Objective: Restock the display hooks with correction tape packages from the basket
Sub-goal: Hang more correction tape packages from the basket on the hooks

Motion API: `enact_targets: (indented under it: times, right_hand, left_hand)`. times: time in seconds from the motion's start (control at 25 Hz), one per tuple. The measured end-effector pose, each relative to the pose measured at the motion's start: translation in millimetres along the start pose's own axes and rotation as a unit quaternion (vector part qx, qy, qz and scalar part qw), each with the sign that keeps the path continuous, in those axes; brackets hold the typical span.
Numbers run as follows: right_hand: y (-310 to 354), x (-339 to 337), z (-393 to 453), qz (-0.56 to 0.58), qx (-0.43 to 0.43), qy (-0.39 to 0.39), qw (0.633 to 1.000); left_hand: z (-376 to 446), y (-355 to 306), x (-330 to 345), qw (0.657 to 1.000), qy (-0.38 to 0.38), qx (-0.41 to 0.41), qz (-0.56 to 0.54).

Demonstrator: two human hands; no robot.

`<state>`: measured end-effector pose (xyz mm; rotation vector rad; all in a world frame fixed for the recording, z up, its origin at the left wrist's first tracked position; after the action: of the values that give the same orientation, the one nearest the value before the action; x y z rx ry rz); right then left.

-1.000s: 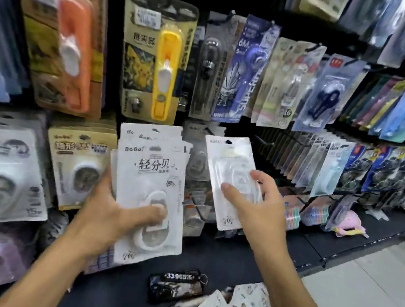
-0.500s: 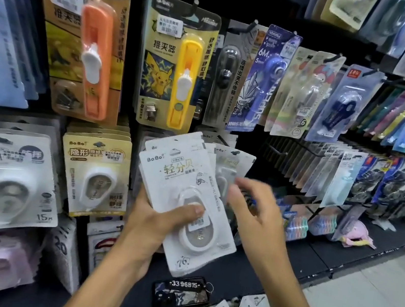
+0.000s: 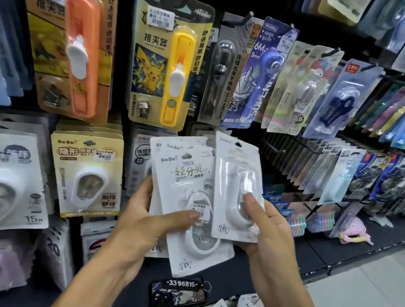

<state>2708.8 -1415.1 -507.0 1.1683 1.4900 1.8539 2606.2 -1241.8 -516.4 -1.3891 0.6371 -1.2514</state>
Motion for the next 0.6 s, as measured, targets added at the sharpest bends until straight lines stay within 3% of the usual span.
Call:
enact_targets:
  times: [0.24, 0.6]
  right_hand:
    - [11, -24, 1, -0.165, 0.017, -0.037, 0.986]
    - [13, -28, 6, -0.153, 0.034, -0.084, 0.984]
  left_hand:
    - [-8, -20, -23, 0.997, -0.045, 0.054, 0.007]
    - [-11, -4, -9, 1.000, 0.010, 0.014, 0.008]
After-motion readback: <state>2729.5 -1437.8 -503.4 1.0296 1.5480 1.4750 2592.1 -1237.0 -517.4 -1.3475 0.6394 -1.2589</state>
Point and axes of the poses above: each hand's wrist, its own z-axis towards the middle knuckle, its own x-axis out of the palm, y = z × x, the point moved 9 cm from there along z, towards the middle knuckle, and after that the axes turned 8 degrees about y, right-handed, at the moved point
